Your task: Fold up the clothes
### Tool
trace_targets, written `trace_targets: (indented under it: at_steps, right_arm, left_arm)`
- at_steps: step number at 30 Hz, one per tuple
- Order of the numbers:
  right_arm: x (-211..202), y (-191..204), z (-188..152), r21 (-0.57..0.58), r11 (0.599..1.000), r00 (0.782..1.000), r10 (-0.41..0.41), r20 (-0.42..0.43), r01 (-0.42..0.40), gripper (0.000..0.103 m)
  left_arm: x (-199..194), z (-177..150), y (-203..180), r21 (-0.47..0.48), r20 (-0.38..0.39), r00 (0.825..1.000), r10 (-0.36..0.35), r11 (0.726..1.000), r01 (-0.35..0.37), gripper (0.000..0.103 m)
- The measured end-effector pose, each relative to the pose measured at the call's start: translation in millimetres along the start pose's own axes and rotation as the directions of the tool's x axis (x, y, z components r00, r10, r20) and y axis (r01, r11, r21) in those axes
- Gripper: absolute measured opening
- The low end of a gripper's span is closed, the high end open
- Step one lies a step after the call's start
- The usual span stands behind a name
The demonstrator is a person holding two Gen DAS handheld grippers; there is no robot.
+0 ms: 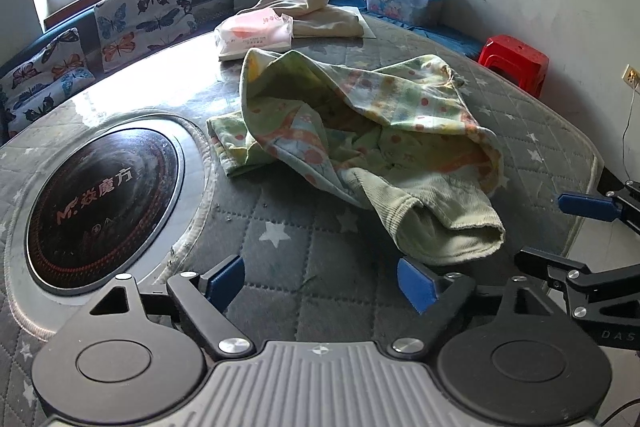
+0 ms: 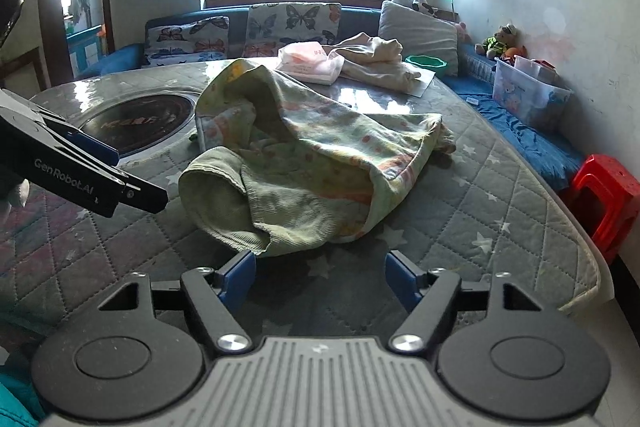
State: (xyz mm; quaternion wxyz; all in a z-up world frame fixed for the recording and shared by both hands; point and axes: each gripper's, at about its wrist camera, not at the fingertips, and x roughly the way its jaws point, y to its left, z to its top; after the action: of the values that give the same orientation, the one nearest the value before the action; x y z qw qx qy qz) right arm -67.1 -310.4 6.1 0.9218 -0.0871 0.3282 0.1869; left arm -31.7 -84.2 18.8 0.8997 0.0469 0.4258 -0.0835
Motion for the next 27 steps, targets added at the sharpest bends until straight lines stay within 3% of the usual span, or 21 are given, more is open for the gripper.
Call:
trace_targets:
  at_steps: [27]
  right_arm:
    - [11.8,4.0,5.7,-0.01,0.999,0.999,0.035,-0.015,-0.035,0.079]
  left_arm:
    - [10.9,1.0,-5.2,0.012,-0.031,0.999,0.009,1.0,-0.009,0.094]
